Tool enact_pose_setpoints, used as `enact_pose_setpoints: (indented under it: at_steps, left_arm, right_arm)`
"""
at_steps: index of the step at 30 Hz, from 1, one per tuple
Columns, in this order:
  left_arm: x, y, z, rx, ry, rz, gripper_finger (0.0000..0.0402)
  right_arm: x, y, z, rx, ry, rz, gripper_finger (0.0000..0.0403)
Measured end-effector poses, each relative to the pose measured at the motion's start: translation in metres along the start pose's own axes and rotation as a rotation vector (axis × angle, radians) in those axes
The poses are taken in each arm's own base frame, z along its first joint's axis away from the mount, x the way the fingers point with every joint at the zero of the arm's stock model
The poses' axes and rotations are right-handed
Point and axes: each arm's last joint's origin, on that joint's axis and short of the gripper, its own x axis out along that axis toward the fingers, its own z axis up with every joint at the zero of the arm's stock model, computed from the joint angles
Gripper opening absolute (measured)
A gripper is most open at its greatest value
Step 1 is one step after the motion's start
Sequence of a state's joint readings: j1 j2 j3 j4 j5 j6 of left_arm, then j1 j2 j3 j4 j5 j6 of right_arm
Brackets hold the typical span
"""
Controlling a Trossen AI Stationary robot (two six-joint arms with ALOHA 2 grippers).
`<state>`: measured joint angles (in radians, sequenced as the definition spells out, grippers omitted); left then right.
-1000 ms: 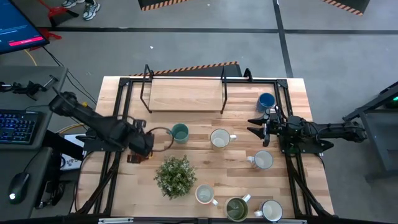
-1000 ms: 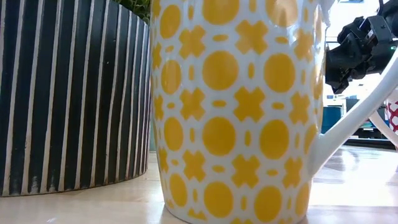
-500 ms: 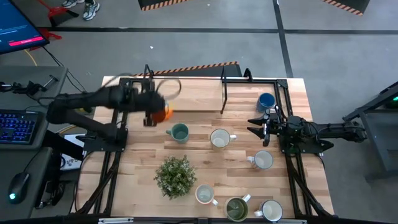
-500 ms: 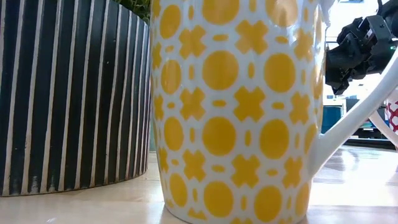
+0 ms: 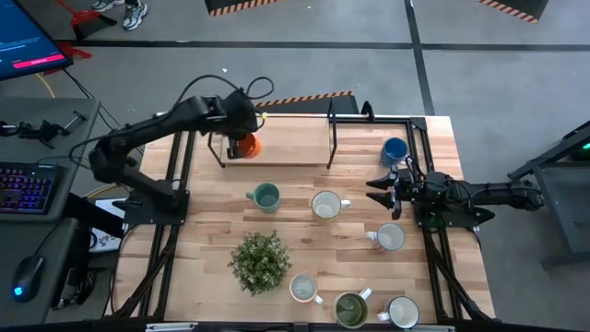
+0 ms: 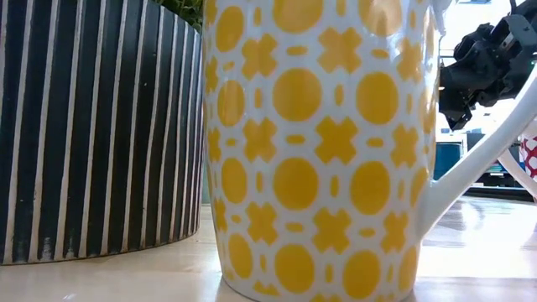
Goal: Place coffee mugs
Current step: Put the orange mug on the shelf
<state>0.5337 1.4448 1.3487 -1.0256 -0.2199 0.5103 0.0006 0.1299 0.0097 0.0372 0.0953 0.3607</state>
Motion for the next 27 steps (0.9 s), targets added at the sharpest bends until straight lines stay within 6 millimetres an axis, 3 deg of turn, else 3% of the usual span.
enact_pose_setpoints:
  at_steps: [4, 14, 27]
  left_arm:
    - [0.018, 0.015, 0.004, 0.003, 0.007, 0.008, 0.0004]
    - [0.038, 0.06, 0.008, -0.097, 0.105, -0.014, 0.0004]
    - [0.075, 0.109, -0.025, -0.253, 0.211, -0.121, 0.0004]
  right_arm:
    - [0.0, 0.0, 0.0, 0.0, -0.001, -0.001, 0.0193]
    - [0.0, 0.0, 0.0, -0.001, -0.009, -0.015, 0.0193]
    - [0.0, 0.0, 0.001, -0.002, -0.01, -0.015, 0.0193]
